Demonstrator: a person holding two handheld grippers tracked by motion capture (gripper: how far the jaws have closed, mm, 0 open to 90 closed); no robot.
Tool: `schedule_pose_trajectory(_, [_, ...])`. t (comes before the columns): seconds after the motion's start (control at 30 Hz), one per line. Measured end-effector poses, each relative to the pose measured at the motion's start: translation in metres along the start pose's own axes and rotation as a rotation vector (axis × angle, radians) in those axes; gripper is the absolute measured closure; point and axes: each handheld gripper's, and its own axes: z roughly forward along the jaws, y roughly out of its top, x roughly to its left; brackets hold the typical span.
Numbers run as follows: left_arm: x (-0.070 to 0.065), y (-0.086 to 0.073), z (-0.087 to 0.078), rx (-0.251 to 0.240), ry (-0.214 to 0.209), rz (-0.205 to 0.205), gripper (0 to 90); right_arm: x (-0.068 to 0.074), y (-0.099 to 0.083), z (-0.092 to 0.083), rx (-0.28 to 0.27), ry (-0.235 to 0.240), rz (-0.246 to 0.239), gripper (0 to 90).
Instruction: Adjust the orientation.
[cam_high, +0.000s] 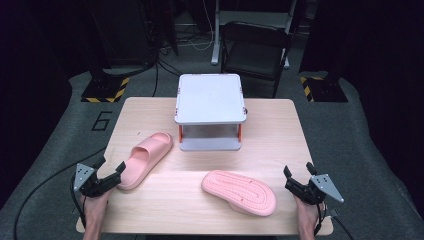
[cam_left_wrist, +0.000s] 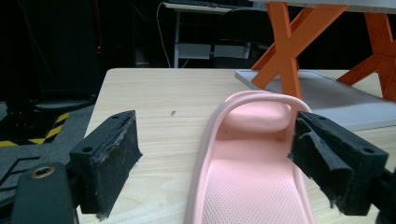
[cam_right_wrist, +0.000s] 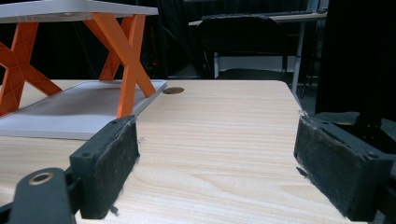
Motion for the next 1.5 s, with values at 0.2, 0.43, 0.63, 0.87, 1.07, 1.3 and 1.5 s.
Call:
schedule_pose_trajectory(0.2, [-0.001,0.000,0.002,0.007,-0.017,0.011,16.7,-0.002,0.000,0.000,-0.002,-0.001,0.000,14.1])
schedule_pose_trajectory(0.43, [-0.004,-0.001,0.005,0.020,-0.023,0.015,16.8,-0.005,0.000,-0.003,-0.005,-0.003,0.011,14.2])
schedule_pose_trajectory(0.63, [-0.004,-0.002,0.005,0.032,-0.036,0.019,20.8,-0.003,0.001,-0.002,0.000,0.000,0.003,14.3])
schedule_pose_trajectory(0.87, [-0.004,0.001,0.008,0.022,-0.055,0.013,23.7,-0.003,0.001,-0.001,0.001,-0.005,-0.006,14.4])
schedule_pose_trajectory(1.07, [-0.003,0.001,0.005,0.021,-0.036,0.008,23.7,-0.006,0.001,-0.002,-0.006,-0.011,0.017,14.6])
schedule_pose_trajectory(1.3, [0.000,-0.001,0.007,0.043,-0.048,0.002,24.0,-0.007,0.000,-0.001,-0.003,-0.021,0.043,14.7])
schedule_pose_trajectory(1.5, [0.005,0.002,0.011,0.057,-0.066,-0.004,25.7,-0.009,-0.001,0.002,0.000,-0.028,0.050,14.8])
